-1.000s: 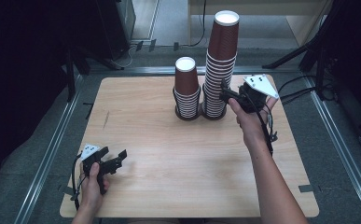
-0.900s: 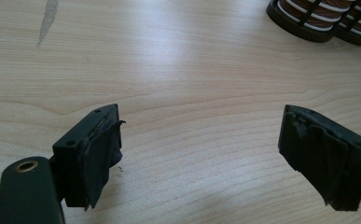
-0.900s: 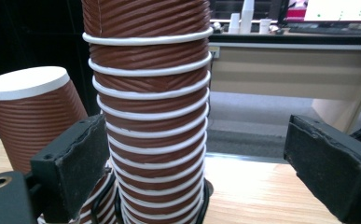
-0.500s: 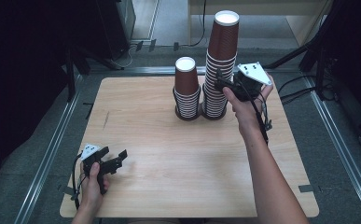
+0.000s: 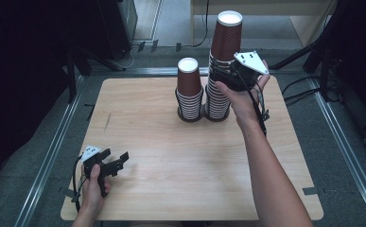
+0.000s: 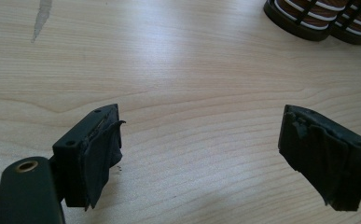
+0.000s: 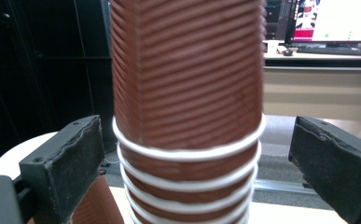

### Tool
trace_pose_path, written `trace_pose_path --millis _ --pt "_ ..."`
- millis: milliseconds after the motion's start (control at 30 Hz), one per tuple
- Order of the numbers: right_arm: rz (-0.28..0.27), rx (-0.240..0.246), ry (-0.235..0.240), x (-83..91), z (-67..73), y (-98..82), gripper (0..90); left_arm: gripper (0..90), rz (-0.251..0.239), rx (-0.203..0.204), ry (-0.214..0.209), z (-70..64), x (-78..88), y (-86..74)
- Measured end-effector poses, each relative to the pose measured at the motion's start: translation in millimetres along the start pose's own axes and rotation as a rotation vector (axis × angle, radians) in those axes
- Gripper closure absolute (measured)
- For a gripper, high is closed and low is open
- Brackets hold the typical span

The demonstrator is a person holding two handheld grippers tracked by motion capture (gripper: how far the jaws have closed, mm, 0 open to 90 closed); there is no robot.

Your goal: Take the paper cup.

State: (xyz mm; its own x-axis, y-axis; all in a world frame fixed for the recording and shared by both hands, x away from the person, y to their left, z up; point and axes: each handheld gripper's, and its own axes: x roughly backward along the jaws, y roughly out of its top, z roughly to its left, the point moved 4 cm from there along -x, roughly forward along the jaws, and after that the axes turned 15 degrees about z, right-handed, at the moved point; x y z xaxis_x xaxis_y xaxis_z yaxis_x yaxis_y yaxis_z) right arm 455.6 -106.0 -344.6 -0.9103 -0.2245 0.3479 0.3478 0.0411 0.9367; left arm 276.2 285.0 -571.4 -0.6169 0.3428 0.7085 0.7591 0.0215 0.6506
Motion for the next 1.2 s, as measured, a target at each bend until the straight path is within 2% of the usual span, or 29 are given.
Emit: trace_pose_path --millis 100,233,400,567,667,767,900,1200 --pt "-0.014 -0.002 -0.025 -2.5 2.7 6.8 2.7 13.0 0.001 -0.001 -0.002 -0.3 0.0 -0.1" --pt "-0.015 0.013 -0.022 -9.6 2.3 16.3 2.1 13.0 0.002 -0.003 -0.005 -0.6 0.0 -0.2" --pt "-0.016 -0.006 -0.023 -16.4 0.1 26.5 1.4 13.0 0.004 -0.005 -0.008 -0.6 0.1 -0.2" --pt "0.002 -0.005 -0.031 -26.2 1.2 27.4 0.0 13.0 0.005 -0.007 -0.010 -0.6 0.2 -0.3" --pt "0.009 -0.001 -0.019 -30.9 3.0 27.5 4.9 13.0 0.005 -0.006 -0.012 -0.6 0.2 -0.3" --pt "0.006 0.003 -0.032 -34.2 4.3 30.2 6.6 13.0 0.004 -0.005 -0.013 -0.6 0.0 -0.3" --pt "0.017 -0.023 -0.033 -35.0 4.9 34.3 9.8 13.1 0.003 -0.003 -0.014 -0.4 0.1 -0.1" --pt "0.015 -0.010 -0.032 -33.1 5.2 35.8 10.7 13.2 0.001 0.007 -0.024 0.6 0.4 0.1"
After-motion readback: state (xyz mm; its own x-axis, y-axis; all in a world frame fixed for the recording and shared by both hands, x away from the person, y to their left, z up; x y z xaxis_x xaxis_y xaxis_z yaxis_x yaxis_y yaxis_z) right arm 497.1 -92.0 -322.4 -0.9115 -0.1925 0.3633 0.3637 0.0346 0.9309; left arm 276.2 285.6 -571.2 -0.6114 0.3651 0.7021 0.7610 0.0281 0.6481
